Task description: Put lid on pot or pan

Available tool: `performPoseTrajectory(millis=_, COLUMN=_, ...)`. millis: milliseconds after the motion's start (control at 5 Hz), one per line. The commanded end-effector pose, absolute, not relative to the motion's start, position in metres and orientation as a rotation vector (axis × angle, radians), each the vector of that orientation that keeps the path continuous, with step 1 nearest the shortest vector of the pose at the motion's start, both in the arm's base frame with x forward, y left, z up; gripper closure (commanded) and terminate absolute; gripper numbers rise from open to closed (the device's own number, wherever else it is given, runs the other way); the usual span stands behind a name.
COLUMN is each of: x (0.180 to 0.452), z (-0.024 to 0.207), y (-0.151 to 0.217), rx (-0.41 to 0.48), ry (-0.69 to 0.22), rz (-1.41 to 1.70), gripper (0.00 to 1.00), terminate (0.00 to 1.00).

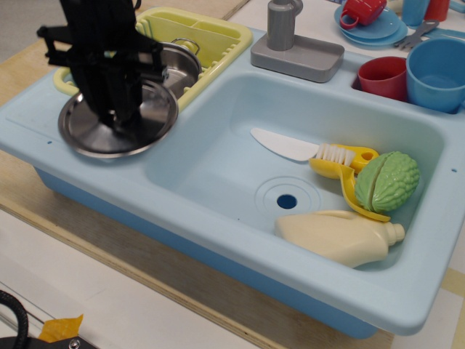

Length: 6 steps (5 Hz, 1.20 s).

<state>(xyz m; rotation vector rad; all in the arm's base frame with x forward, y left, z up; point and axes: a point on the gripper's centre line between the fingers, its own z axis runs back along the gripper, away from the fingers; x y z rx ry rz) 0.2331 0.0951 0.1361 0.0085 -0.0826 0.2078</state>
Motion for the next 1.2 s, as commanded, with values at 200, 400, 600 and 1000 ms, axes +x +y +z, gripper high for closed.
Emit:
performPoseTrajectory(millis=200, x=0.294, z=0.152, y=0.116, rx=0.047, ry=-0.202, rz=0.154, gripper=1.0, terminate=0.0)
performPoseTrajectory(millis=400, x=0.318, z=0.142, y=0.123, rx=0.038, ry=-0.223, rz=0.134, gripper=1.0, terminate=0.0)
performPoseTrajectory(millis=600, x=0.329, z=0.137, y=0.13, rx=0.036, ry=-0.255, rz=0.137, gripper=1.0, terminate=0.0)
performPoseTrajectory(millis=1000, x=0.316, z=0.139, y=0.137, rx=0.049, ry=-0.216, rz=0.165, gripper=1.0, terminate=0.0)
